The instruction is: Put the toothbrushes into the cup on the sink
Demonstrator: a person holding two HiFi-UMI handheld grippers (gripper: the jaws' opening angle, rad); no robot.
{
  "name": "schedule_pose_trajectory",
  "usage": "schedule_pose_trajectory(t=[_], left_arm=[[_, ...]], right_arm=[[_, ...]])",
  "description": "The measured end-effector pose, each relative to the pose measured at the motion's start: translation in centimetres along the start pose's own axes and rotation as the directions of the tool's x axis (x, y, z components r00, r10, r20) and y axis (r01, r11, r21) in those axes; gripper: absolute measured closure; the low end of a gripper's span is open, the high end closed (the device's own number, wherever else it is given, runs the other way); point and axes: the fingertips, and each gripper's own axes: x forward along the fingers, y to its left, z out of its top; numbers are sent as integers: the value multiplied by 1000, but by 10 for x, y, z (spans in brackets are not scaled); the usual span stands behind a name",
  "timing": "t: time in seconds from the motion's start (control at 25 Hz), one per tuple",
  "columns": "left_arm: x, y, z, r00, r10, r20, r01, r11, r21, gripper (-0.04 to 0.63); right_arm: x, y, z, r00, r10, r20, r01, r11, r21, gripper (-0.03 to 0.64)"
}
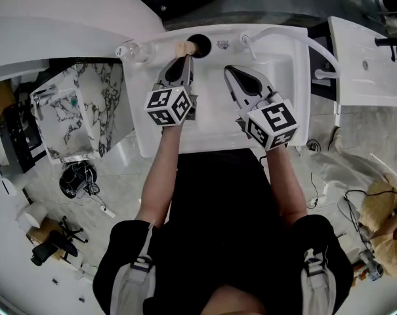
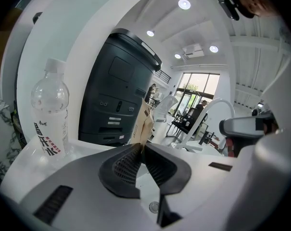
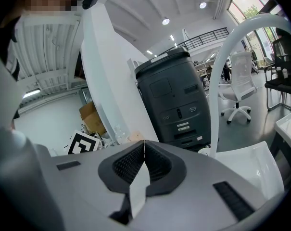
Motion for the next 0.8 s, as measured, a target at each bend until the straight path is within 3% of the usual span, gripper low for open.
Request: schedule_pose_trajectory(t=[0.56,0.8], left_arm=[[-20,-4,-2,999,39,12,-39,999,15,578],[-38,-20,-5,998,47,43,-49,997,59,578]], right_arm=[[-13,14,3,999,37,20,-36,999,-20,588],[-27,19,-5,997,66,26,-66,998,-24,588]])
